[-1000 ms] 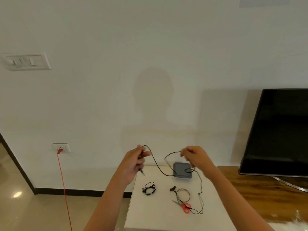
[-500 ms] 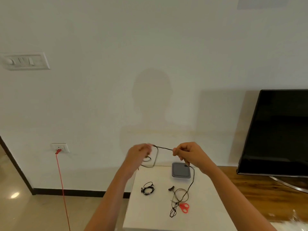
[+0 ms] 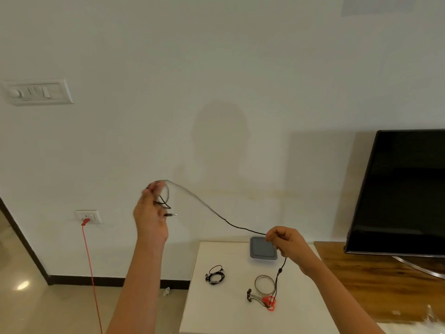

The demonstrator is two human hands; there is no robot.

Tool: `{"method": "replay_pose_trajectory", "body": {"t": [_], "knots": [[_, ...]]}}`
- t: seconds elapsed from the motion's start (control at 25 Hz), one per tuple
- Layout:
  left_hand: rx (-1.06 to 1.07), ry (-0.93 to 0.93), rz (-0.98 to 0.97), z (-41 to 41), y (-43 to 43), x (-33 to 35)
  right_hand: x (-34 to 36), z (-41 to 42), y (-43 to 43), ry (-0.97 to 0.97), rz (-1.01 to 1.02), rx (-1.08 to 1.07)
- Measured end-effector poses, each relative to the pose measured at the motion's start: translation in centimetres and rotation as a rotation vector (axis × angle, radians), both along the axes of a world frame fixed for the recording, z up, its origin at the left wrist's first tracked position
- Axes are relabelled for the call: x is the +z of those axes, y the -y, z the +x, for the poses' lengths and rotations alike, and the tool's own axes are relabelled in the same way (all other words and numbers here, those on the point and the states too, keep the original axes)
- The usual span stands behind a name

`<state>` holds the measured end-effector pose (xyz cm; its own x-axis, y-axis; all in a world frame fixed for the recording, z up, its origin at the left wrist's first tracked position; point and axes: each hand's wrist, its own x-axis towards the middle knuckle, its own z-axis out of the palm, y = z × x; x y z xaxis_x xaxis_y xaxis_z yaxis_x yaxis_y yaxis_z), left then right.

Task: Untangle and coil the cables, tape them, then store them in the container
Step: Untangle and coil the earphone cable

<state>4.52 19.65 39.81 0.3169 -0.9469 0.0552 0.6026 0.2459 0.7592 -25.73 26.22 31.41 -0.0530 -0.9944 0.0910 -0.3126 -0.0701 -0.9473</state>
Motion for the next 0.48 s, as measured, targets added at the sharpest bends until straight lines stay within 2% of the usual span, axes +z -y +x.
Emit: {"method": "replay_pose_trajectory", "body": {"t": [0.12, 0.24, 0.28, 0.32, 0.4, 0.48], "knots": [[-0.184, 0.466, -0.069, -4.7, -1.5, -1.0, 2.5, 1.8, 0.4, -0.024, -0.072, 0.019], [-0.299, 1.093, -0.225, -9.1, -2.7, -3.2, 5.0, 3.9, 0.9, -0.142, -0.123, 0.057], [-0.307, 1.170, -0.274, -10.0, -3.1, -3.5, 5.6, 4.4, 1.2, -0.170, -0.131, 0.055], [-0.323, 1.158, -0.275, -10.4, -3.3, -3.6, 6.1, 4.7, 1.3, -0.183, -0.132, 0.046], [-0.351, 1.078, -0.218, -10.7, -3.5, -3.6, 6.7, 4.8, 1.6, -0.215, -0.131, 0.032], [-0.393, 1.132, -0.142, -10.5, -3.5, -3.3, 6.7, 4.8, 1.6, -0.237, -0.126, 0.025]]}}
